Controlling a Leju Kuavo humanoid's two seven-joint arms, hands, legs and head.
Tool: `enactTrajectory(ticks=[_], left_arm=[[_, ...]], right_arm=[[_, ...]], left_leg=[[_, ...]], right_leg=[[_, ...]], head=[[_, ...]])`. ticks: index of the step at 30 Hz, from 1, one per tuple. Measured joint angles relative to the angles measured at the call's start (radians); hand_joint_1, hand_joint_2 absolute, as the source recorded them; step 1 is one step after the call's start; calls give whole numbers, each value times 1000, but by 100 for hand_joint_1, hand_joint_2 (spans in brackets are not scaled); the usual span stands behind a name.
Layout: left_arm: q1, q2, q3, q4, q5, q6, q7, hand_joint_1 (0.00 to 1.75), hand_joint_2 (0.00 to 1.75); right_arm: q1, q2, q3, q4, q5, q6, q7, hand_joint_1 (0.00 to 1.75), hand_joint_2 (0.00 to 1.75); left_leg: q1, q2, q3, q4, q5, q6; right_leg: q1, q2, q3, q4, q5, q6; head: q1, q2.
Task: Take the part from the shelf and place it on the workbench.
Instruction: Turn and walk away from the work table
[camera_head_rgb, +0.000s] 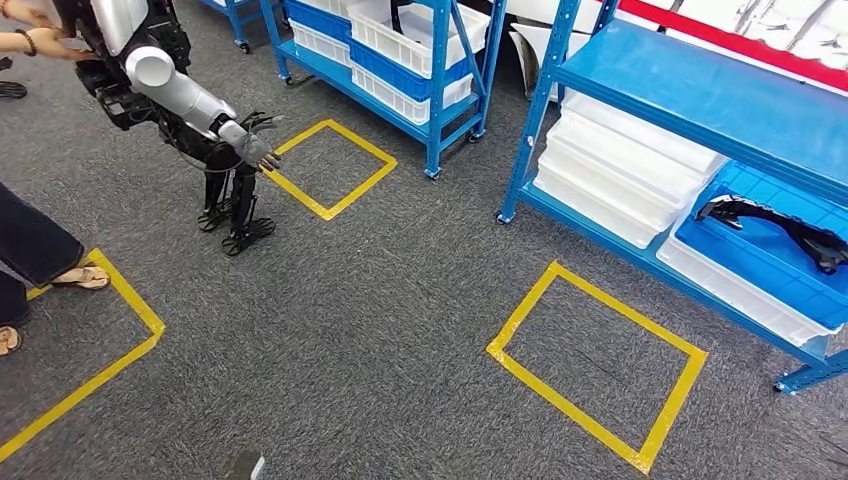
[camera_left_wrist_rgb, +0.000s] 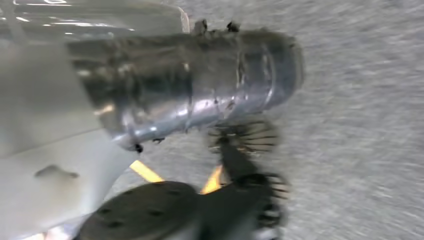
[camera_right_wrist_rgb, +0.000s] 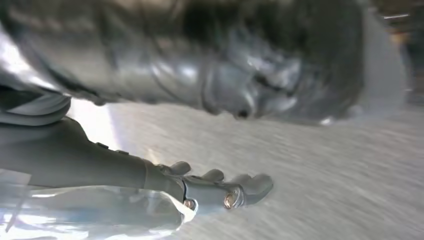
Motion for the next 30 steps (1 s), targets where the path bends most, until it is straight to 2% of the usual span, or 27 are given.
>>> enactTrajectory(ticks=[1,3,4,5,6,7,8,9,10,12,13,14,16,17,18,20,21,22,23,24,25,27,28,29,30], left_arm=[[16,0,0,13,0,0,0,0,0],[58,3,0,53,0,0,3,0,0],[84,6,0,77,0,0,4,0,0],[111,9,-1,101,0,0,5,0,0],[135,13,-1,124,0,0,4,0,0],[155,16,-1,145,0,0,4,0,0],[171,18,-1,165,0,0,3,0,0],[180,19,-1,182,0,0,3,0,0],[184,20,-1,194,0,1,3,0,0],[172,20,-1,203,0,1,1,0,0],[157,20,-1,201,0,1,0,0,0],[137,20,-1,193,0,0,-2,0,0],[89,17,-1,163,0,0,-5,0,0],[64,14,-1,143,0,-1,-6,0,0],[39,11,-1,123,0,0,-6,0,0],[-7,6,0,76,0,1,-7,0,0],[-29,5,0,52,0,1,-8,0,0],[-48,4,0,30,0,1,-8,0,0],[-64,4,0,12,0,1,-7,0,0],[-73,4,0,-1,0,1,-6,0,0],[-75,4,0,-9,0,1,-4,0,0],[-52,3,0,-12,0,1,-1,0,0],[-31,2,0,-6,0,0,1,0,0],[-6,1,0,6,0,0,2,0,0],[20,1,0,22,0,0,2,0,0]], right_arm=[[-17,1,0,-14,0,0,-1,0,0],[-56,2,0,-56,0,0,0,0,0],[-81,2,0,-81,0,0,0,0,0],[-106,2,-1,-105,0,0,-2,0,0],[-130,2,-1,-128,0,0,-2,0,0],[-151,3,0,-148,0,0,-3,0,0],[-165,4,0,-167,0,0,-3,0,0],[-174,4,0,-183,0,0,-3,0,0],[-177,4,0,-194,0,0,-3,0,0],[-167,3,0,-202,0,0,-1,0,0],[-154,3,-1,-200,0,0,0,0,0],[-135,2,-1,-192,0,0,2,0,0],[-86,3,-1,-164,0,0,6,0,0],[-60,4,-1,-144,0,0,7,0,0],[-35,5,-1,-123,0,0,9,0,0],[15,7,0,-73,0,0,10,0,0],[37,7,0,-48,0,0,10,0,0],[58,6,0,-25,0,0,10,0,0],[74,5,0,-5,0,0,10,0,0],[84,4,0,9,0,0,10,0,0],[87,3,0,17,0,0,10,0,0],[61,0,0,17,0,0,8,0,0],[36,-1,0,8,0,0,6,0,0],[9,-1,0,-5,0,0,5,0,0],[-19,-1,0,-22,0,0,3,0,0]], left_leg=[[1,1,5,-2,-3,-4],[3,-41,-1,32,-30,-15],[4,-72,-24,84,-59,-20],[6,-97,-60,156,-92,-24],[7,-106,-102,231,-121,-26],[8,-109,-137,288,-135,-28],[8,-110,-158,307,-125,-29],[9,-111,-160,286,-95,-29],[9,-118,-144,228,-50,-29],[15,-155,-95,87,29,-29],[17,-170,-78,42,48,-26],[17,-178,-69,20,54,-22],[16,-164,-65,15,52,-9],[16,-156,-64,13,52,-2],[17,-148,-65,12,54,4],[16,-132,-66,10,54,11],[14,-126,-68,11,53,14],[12,-121,-69,11,52,15],[9,-116,-69,11,51,16],[7,-110,-67,11,50,16],[5,-101,-64,11,48,16],[0,-73,-57,11,41,12],[-2,-58,-53,11,38,8],[-4,-42,-50,11,34,5],[-6,-26,-46,10,32,1]], right_leg=[[-3,11,6,-7,3,-3],[-12,39,20,-26,13,-9],[-16,62,25,-33,20,-12],[-17,88,23,-35,23,-14],[-17,115,21,-35,26,-15],[-18,140,20,-34,27,-15],[-19,162,21,-33,26,-14],[-20,181,24,-32,25,-12],[-22,198,26,-29,23,-9],[-23,221,21,-19,13,2],[-23,229,16,-15,7,8],[-23,235,12,-12,1,13],[-25,246,11,-12,-6,24],[-25,235,8,-1,-15,28],[-26,211,-4,28,-33,32],[-26,143,-63,156,-107,39],[-27,121,-101,234,-146,42],[-27,109,-131,293,-170,43],[-27,105,-142,315,-173,42],[-25,103,-132,294,-155,39],[-22,96,-102,236,-122,31],[-9,49,-21,81,-55,8],[-3,30,9,30,-35,0],[2,19,24,3,-24,-6],[3,28,27,-1,-18,-8]], head=[[2,0],[5,0],[4,0],[1,0],[0,0],[-2,0],[-3,0],[-3,0],[-3,0],[-4,0],[-4,0],[-4,0],[-2,0],[-2,0],[0,0],[4,0],[6,0],[6,0],[7,0],[7,0],[8,0],[9,0],[9,0],[9,0],[8,0]])
